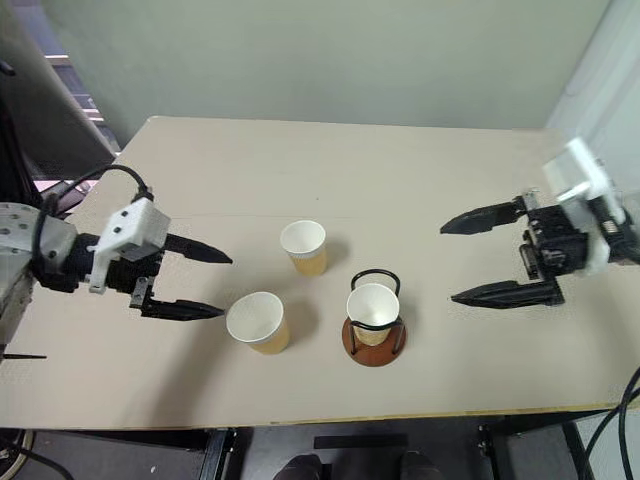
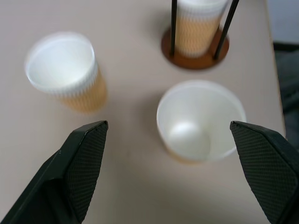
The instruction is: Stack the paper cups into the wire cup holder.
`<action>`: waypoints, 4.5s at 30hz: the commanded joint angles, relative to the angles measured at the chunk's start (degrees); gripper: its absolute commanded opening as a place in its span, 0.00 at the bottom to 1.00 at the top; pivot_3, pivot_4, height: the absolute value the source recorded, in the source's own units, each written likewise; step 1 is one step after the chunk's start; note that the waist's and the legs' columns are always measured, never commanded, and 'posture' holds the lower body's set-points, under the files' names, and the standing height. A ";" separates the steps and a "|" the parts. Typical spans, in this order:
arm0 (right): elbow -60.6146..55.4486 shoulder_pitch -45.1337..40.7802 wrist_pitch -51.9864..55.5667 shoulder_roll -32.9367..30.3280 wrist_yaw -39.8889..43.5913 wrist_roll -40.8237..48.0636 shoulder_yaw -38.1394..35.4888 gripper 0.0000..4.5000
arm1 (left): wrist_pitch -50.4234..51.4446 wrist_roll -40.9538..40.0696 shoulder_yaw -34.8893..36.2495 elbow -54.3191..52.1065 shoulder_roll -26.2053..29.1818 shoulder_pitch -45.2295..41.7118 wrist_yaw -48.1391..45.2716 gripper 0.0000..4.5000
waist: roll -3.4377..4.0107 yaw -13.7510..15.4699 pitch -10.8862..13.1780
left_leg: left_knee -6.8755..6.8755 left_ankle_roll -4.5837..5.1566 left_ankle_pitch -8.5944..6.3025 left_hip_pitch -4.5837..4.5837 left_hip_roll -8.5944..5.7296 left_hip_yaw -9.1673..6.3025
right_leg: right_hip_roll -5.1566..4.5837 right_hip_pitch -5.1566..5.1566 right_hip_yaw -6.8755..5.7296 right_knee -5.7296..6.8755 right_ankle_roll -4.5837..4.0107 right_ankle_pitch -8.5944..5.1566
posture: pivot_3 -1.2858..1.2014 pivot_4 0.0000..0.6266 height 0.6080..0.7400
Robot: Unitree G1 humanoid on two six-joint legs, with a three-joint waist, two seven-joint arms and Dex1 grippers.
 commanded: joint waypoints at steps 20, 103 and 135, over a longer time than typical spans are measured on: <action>-9.95 7.78 0.08 -2.40 -9.42 4.66 -4.95 1.00 | -3.65 10.70 -9.04 5.98 -7.59 -7.87 -2.76 0.86 | -0.01 -0.53 0.00 | 0.05 0.03 -0.02 -0.03 0.00 -0.04 | 0.00 0.00 -0.03 0.02 0.06 0.04 | 0.52 0.24 1.00; -18.83 33.48 16.88 -5.55 -26.92 31.46 -52.56 1.00 | -30.10 -8.25 -44.20 36.44 -35.12 -51.04 -7.25 0.39 | 0.03 1.60 0.06 | 1.21 0.62 -0.29 -0.70 -0.85 0.25 | -0.21 0.30 -0.07 -0.22 1.08 0.11 | 0.52 0.24 1.00; -16.54 32.13 9.20 -6.43 -23.76 24.43 -41.84 1.00 | -33.14 29.58 -20.81 75.39 -39.01 -52.86 9.73 0.94 | 0.08 2.20 0.04 | 1.78 0.96 -0.48 -1.04 -1.33 0.34 | -0.37 0.20 -0.14 -0.25 1.56 0.04 | 0.52 0.24 1.00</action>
